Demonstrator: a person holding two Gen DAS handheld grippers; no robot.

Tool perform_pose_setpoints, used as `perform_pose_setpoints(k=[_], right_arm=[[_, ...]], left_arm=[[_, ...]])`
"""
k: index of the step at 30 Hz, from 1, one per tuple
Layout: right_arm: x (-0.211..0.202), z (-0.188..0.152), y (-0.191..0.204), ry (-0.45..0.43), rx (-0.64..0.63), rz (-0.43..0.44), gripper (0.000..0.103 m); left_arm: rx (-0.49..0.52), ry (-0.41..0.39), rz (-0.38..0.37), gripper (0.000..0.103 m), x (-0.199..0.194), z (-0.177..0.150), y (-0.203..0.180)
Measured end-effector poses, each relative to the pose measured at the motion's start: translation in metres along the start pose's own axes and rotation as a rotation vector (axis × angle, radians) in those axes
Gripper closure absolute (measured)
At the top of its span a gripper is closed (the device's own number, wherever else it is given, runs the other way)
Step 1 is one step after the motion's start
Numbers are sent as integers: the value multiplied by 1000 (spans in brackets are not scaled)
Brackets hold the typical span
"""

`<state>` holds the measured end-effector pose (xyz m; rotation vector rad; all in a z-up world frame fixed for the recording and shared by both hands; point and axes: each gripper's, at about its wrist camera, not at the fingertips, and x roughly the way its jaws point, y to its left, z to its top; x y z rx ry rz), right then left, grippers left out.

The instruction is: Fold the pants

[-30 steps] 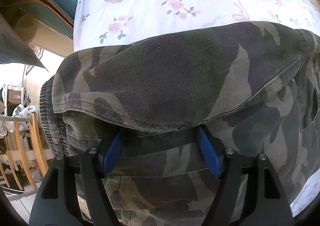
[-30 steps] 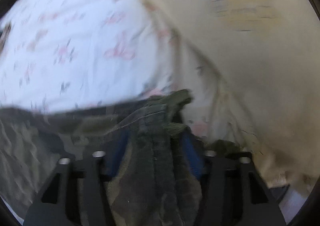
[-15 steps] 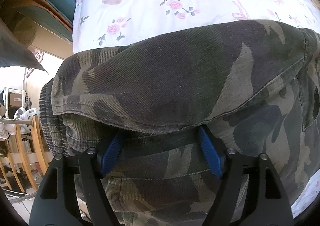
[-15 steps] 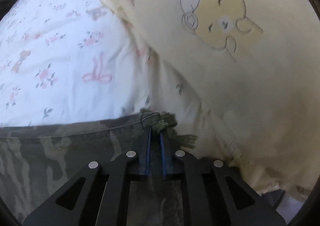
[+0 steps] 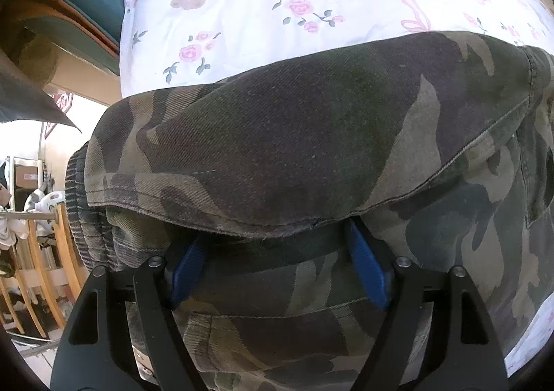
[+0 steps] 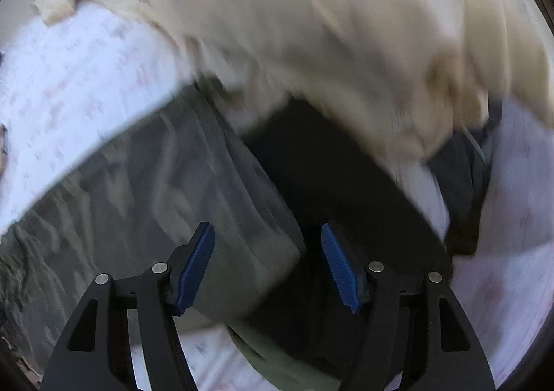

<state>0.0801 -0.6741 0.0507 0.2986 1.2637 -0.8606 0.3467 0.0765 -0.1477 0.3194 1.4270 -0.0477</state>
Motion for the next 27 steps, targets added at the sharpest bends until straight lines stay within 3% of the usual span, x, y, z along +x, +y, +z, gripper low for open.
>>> perform_pose_setpoints(k=[2, 3, 5, 7, 10, 11, 15, 17, 20, 23, 27], right_arm=[[15, -11, -8, 53, 31, 95, 85], [21, -14, -8, 64, 40, 109, 92], [8, -16, -10, -48, 6, 36, 97], [4, -16, -19, -100, 40, -10, 97], [35, -18, -3, 17, -72, -113, 94], [35, -17, 0, 6, -68, -136, 90], [-11, -25, 23, -109, -82, -186, 53], [-39, -33, 48, -180, -146, -163, 48], [-76, -61, 108, -261, -236, 25, 46], [-90, -100, 189, -270, -361, 238, 46], [-65, -162, 296, -91, -464, 493, 47]], left_arm=[[0, -3, -4, 28, 0, -2, 3], [2, -6, -3, 28, 0, -2, 4], [8, -12, -2, 28, 0, -4, 3], [8, -16, 2, 27, 1, -10, 3], [14, -21, 17, 26, 2, -12, -1], [16, -25, 19, 26, 1, -13, -1], [27, -38, 8, 27, -17, -21, -3], [25, -60, -3, 27, -32, -29, 0], [-78, -94, -65, 27, -66, -45, 6], [-110, -145, -144, 27, -92, -62, -13], [-18, -81, -270, 27, -90, -100, -85]])
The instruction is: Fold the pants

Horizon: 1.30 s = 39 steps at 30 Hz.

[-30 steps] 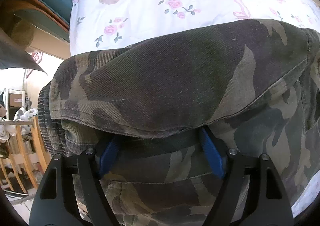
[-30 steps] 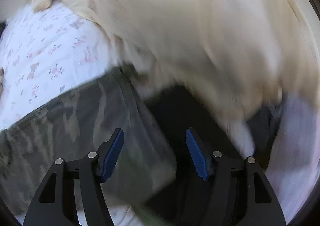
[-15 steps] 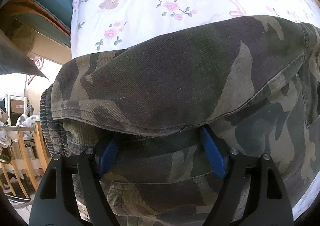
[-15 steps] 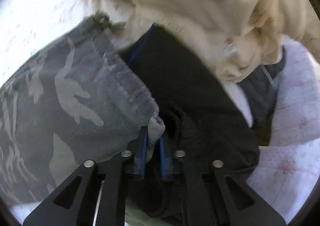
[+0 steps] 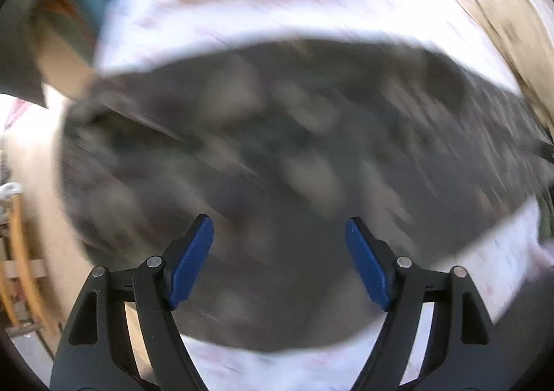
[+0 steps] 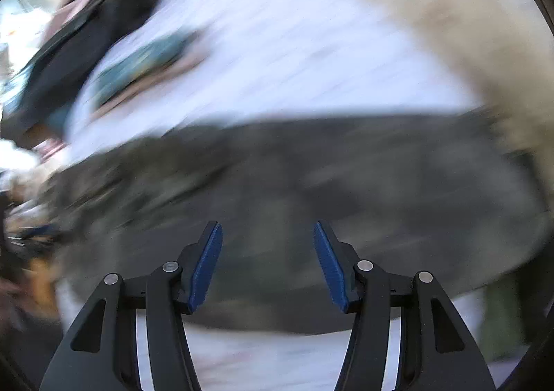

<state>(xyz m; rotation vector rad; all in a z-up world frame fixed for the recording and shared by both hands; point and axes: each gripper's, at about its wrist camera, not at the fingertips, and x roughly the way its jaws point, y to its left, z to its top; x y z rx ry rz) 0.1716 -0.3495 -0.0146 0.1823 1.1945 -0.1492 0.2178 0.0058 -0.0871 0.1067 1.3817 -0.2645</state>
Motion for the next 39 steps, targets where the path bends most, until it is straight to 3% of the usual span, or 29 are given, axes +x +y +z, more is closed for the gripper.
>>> perform_pose_setpoints(k=[1, 5, 7, 9, 11, 13, 16, 19, 22, 25, 28, 31, 32, 35, 36, 37, 39], right_arm=[[24, -8, 22, 58, -26, 35, 49], [96, -48, 64, 230, -44, 25, 49], [120, -65, 64, 264, -50, -26, 49], [129, -77, 63, 230, -64, -42, 49], [123, -78, 65, 224, -44, -50, 47], [108, -79, 70, 171, -32, 13, 46], [87, -80, 83, 86, -57, 91, 45], [77, -79, 101, 43, -95, 132, 44], [79, -79, 116, 43, -147, 121, 44], [84, -82, 127, 57, -154, 137, 44], [85, -82, 128, 56, -166, 139, 44], [83, -83, 127, 49, -169, 124, 44], [82, -83, 123, 50, -165, 120, 44], [84, -82, 114, 56, -140, 109, 44], [85, -81, 112, 58, -135, 104, 44], [86, -80, 111, 60, -129, 99, 44], [86, -78, 109, 54, -123, 99, 44]], left_arm=[[14, 21, -1, 27, 9, -8, -11], [43, 114, 105, 27, 59, -37, -34], [63, 133, 126, 21, 77, -45, -36], [52, 137, 126, 20, 74, -44, -35], [-44, 136, 63, 21, 62, -45, -20], [-128, 106, 2, 21, 45, -49, -3], [-328, -37, -56, 21, 4, -55, 49], [-637, -221, -45, 20, -29, -75, 129], [-833, -293, 24, 20, -31, -98, 188], [-937, -274, -37, 20, -8, -113, 224], [-989, -262, -116, 20, 22, -112, 230], [-979, -241, -89, 21, 37, -105, 226], [-986, -251, -117, 22, 45, -104, 227], [-999, -239, -224, 36, 65, -94, 237], [-1003, -241, -258, 54, 68, -92, 238], [-1007, -263, -259, 58, 66, -89, 235], [-956, -306, -191, 72, 55, -83, 226]])
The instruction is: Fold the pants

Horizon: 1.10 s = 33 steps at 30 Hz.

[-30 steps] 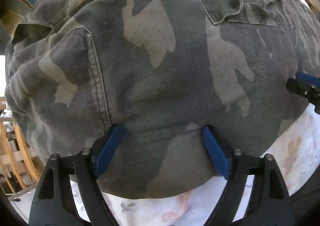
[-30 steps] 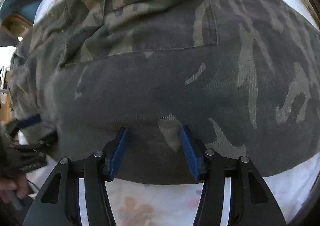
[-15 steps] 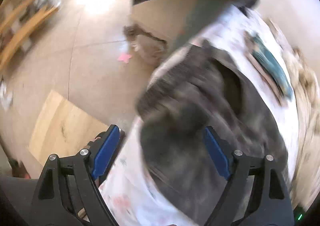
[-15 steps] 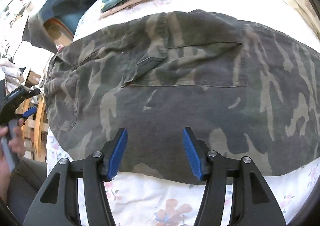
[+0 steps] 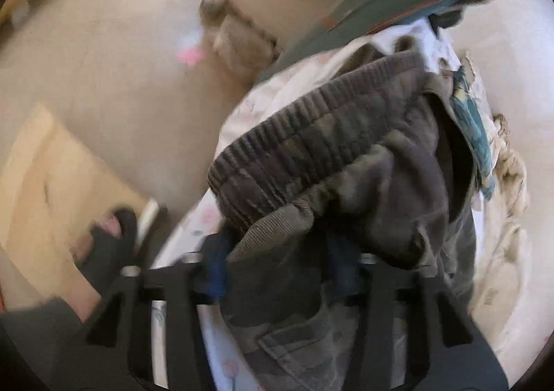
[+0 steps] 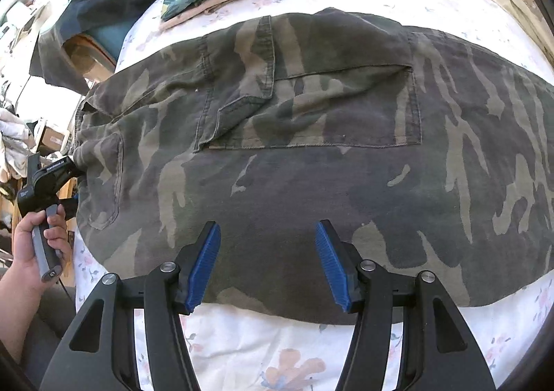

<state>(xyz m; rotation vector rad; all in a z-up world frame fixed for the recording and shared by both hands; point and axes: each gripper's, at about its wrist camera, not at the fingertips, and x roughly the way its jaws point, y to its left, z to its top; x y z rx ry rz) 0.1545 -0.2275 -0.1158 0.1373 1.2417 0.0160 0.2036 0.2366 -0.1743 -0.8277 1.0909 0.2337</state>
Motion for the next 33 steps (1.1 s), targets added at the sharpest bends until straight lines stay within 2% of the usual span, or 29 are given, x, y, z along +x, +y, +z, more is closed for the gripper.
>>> perform_pose_setpoints(k=[3, 5, 6, 8, 11, 14, 16, 17, 20, 22, 26, 28, 30, 33], right_arm=[[-2, 2, 0, -10, -2, -8, 44], [-3, 3, 0, -14, -3, -2, 44], [-4, 3, 1, -19, -6, 1, 44], [-6, 3, 3, -25, -14, -3, 44], [-13, 3, 1, -37, 2, 12, 44], [-22, 4, -4, -59, 26, 28, 44], [-28, 4, -8, -73, 37, 26, 44], [-31, 5, -12, -81, 50, 29, 44], [-49, 10, -29, -121, 130, 76, 44], [-61, 15, -39, -155, 180, 110, 44], [-96, 19, -66, -250, 258, 133, 43], [-117, 17, -87, -303, 310, 146, 40], [-134, 13, -109, -351, 365, 149, 39], [-146, 8, -132, -386, 422, 139, 38]], left_arm=[[70, -72, 39, 84, -16, -1, -18], [95, -129, 47, 91, -29, -1, -25], [119, -181, 35, 98, -40, -1, -32], [210, -265, 12, 99, -59, -2, -52], [323, -288, -59, 99, -78, -7, -83], [347, -310, -49, 99, -85, -9, -101], [448, -364, -4, 99, -94, -23, -119], [547, -406, 33, 99, -100, -39, -143], [807, -474, 64, 99, -105, -89, -202], [902, -462, 55, 99, -99, -117, -234], [1154, -430, 73, 99, -73, -200, -302], [1260, -371, 81, 99, -54, -239, -320], [1345, -289, 127, 99, -25, -276, -333], [1453, -195, 180, 99, 14, -319, -331]])
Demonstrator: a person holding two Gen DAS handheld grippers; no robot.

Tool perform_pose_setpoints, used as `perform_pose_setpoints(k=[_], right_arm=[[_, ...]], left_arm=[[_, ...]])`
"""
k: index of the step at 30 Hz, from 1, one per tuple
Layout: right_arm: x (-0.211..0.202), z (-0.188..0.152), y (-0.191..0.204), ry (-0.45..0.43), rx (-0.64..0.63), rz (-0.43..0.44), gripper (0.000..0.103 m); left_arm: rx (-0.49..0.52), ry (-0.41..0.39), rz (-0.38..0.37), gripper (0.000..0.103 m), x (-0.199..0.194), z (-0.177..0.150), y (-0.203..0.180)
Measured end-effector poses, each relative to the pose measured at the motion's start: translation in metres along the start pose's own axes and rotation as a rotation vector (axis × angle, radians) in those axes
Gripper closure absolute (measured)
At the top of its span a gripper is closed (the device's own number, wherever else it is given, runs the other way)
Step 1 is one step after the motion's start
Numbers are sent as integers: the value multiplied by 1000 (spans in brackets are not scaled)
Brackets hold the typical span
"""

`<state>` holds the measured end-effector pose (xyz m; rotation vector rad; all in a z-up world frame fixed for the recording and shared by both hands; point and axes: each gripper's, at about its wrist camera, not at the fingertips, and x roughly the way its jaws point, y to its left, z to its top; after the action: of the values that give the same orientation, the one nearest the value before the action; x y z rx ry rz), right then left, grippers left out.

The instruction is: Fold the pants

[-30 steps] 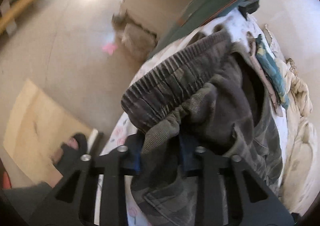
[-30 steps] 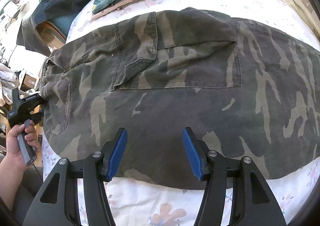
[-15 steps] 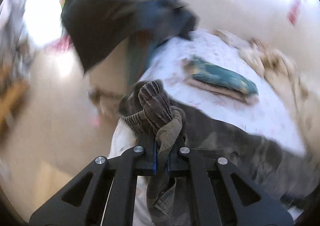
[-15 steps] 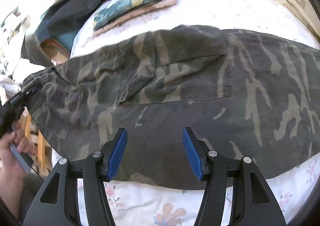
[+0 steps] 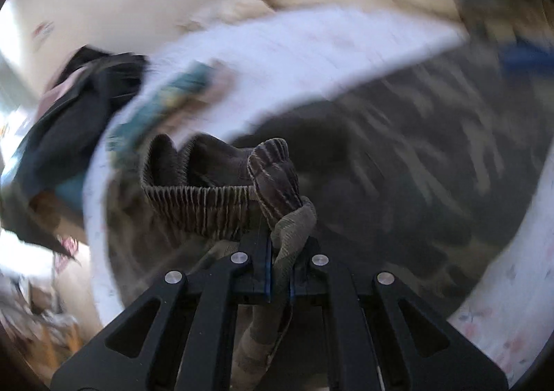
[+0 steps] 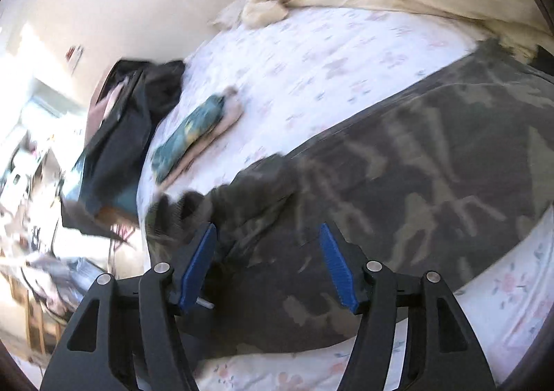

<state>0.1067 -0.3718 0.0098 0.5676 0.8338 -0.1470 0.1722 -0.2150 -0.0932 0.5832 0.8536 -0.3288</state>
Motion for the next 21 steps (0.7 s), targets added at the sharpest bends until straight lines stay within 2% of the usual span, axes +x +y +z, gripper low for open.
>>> perform_pose_setpoints(k=[5, 6, 7, 8, 9, 12, 13, 16, 19, 20, 21], right_arm=[[6, 3, -12, 28, 31, -11, 38], [8, 2, -11, 34, 27, -9, 38], [11, 3, -8, 41, 17, -9, 38], [12, 2, -6, 44, 7, -10, 38], [14, 3, -3, 49, -8, -11, 38], [20, 0, 6, 60, -47, -2, 38], [23, -2, 9, 64, -51, 12, 38], [36, -7, 23, 113, -72, 91, 36], [60, -12, 50, 178, -132, 169, 25], [71, -14, 62, 201, -155, 201, 25], [78, -15, 70, 215, -172, 216, 25]], left_arm=[[1, 68, -87, 94, 15, -19, -1], [2, 74, -125, 81, 11, -21, -3], [-12, 82, -216, 48, 5, -24, 5], [-27, 86, -266, 32, 1, -30, 7], [-56, 78, -326, 25, -11, -33, 17], [-75, 23, -420, 24, -52, -38, 51], [-85, -4, -427, 24, -67, -40, 68], [-121, 23, -346, 22, -82, -44, 114], [-209, 94, -221, 22, -63, -49, 165], [-259, 122, -149, 22, -57, -54, 185], [-304, 127, -121, 22, -52, -58, 199]])
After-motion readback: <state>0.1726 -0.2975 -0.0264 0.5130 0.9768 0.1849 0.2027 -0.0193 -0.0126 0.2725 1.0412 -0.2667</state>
